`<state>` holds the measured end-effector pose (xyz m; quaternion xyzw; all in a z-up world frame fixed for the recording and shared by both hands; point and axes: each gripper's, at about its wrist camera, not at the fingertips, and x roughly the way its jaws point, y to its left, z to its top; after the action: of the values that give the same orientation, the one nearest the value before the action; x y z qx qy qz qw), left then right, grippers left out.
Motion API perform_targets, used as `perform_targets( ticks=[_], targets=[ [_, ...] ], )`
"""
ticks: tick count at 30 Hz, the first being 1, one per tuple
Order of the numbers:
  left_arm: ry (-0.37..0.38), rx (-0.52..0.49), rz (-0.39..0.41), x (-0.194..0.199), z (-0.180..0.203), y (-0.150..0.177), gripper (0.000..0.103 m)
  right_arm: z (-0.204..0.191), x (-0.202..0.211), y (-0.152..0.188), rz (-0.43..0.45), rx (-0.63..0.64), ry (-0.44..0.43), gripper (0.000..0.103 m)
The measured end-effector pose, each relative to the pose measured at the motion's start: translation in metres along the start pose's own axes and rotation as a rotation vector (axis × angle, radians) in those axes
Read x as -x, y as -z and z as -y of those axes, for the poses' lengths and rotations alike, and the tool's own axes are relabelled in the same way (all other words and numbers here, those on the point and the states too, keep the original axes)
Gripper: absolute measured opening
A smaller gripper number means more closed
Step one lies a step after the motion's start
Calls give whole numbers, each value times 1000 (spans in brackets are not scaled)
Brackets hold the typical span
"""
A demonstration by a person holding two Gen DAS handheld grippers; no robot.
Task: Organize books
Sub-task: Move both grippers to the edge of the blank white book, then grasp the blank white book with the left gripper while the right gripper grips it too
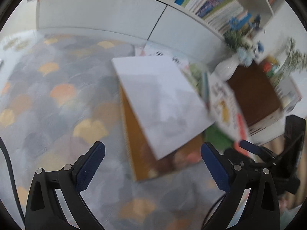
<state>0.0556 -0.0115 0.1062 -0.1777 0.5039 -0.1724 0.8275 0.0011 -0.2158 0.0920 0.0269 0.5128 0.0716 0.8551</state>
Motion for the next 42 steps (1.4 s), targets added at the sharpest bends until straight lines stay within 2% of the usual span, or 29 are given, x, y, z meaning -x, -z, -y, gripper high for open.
perform_targets(
  ticks=[2, 6, 9, 11, 12, 13, 14, 18, 21, 22, 23, 26, 28, 29, 31, 34, 38, 42],
  targets=[
    [47, 30, 8, 1, -6, -1, 99, 2, -1, -26, 24, 1, -35, 98],
    [5, 18, -8, -25, -5, -3, 94, -3, -15, -72, 45, 4, -53, 98],
    [13, 20, -26, -42, -10, -2, 91, -3, -40, -100, 5, 38, -63, 98],
    [-10, 11, -39, -55, -14, 3, 82, -1, -60, -112, -35, 60, -60, 96],
    [-22, 9, -53, -62, -14, 1, 76, 2, -66, -113, -41, 64, -62, 90],
    [-24, 15, -61, -65, -19, 2, 75, 0, -75, -119, -54, 74, -67, 80],
    [-25, 29, -70, -70, -24, 2, 75, 2, -80, -123, -64, 82, -74, 79],
    [-17, 79, -74, -77, -43, 2, 75, -5, -98, -139, -72, 117, -59, 79],
    [-2, 79, -74, -78, -45, 1, 75, -5, -114, -145, -115, 114, -83, 78],
    [0, 66, -79, -79, -44, 1, 75, -8, -120, -145, -144, 120, -104, 73],
    [1, 55, -82, -80, -44, 1, 75, -12, -124, -144, -171, 126, -122, 69],
    [40, 53, -98, -79, -46, 2, 75, -30, -119, -132, -173, 176, -119, 69],
    [77, 64, -115, -76, -50, 7, 76, -36, -115, -123, -201, 173, -157, 69],
    [72, 61, -115, -72, -52, 11, 76, -38, -112, -114, -222, 157, -193, 70],
    [102, 61, -131, -65, -56, 21, 76, -43, -106, -100, -227, 156, -191, 70],
    [154, 88, -165, -49, -64, 44, 76, -46, -98, -71, -250, 159, -197, 70],
    [181, 84, -196, -29, -71, 82, 76, -39, -81, -24, -292, 85, -267, 70],
    [194, 123, -173, -12, -80, 110, 76, -31, -65, 27, -301, 25, -286, 70]
  ],
)
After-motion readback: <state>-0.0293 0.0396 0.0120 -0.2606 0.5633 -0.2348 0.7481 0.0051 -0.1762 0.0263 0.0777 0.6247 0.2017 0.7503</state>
